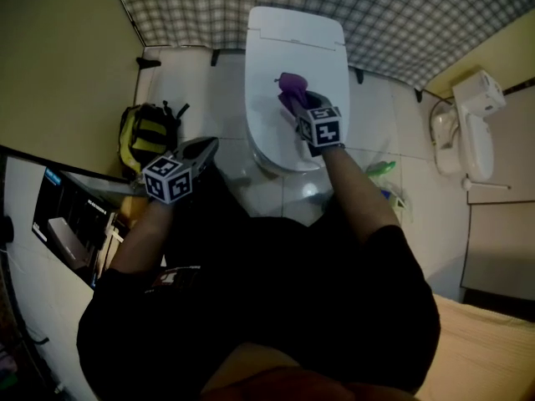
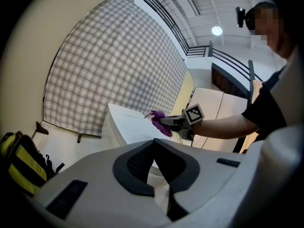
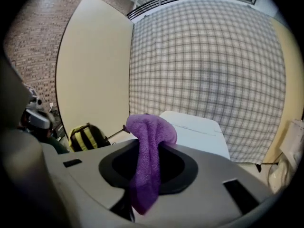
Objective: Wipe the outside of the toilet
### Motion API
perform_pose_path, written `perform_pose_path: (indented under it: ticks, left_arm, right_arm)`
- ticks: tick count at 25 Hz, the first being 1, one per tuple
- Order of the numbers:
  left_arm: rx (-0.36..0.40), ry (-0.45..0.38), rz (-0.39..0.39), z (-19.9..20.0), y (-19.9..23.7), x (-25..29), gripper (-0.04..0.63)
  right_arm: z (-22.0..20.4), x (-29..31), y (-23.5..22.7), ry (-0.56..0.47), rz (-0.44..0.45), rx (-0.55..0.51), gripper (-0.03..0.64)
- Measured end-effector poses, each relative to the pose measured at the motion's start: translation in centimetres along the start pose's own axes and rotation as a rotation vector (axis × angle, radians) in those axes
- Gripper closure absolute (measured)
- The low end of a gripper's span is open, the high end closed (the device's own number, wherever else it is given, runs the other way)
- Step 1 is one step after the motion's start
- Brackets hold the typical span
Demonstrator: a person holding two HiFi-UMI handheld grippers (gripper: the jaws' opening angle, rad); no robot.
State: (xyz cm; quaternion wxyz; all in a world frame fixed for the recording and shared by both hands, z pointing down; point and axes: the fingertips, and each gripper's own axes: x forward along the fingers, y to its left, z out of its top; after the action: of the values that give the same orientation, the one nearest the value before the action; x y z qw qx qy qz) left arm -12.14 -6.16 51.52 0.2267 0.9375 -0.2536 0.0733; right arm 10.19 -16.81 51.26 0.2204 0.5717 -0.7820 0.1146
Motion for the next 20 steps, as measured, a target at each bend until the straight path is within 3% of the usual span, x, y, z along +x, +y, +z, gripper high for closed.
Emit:
perform_pose_path:
  ticks: [4, 10, 15, 20]
  left_arm:
    - [-0.036, 0.016, -0.004, 0.7, 1.2, 0.7, 0.594]
    - [-0.036, 0.031, 0.056, 2.8, 5.4, 2.0, 0.593]
    - [-0.096, -0.030, 0.062, 5.3, 9.4, 3.2, 0.594]
    - [-0.065, 0.018, 0.078, 6.8, 12.8, 6.2, 0.592]
  right_arm:
    - [3.3, 7.4, -4.6, 0.014, -0.031, -0.018, 0.515]
    - [7.1, 18.1, -11.5, 0.066, -0.105, -0.014, 0.515]
    - [9.8, 24.4, -14.1, 0.100, -0.144, -0.015, 0.515]
    - [12.6, 29.0, -16.3, 0.118, -0.170, -0.043, 0.515]
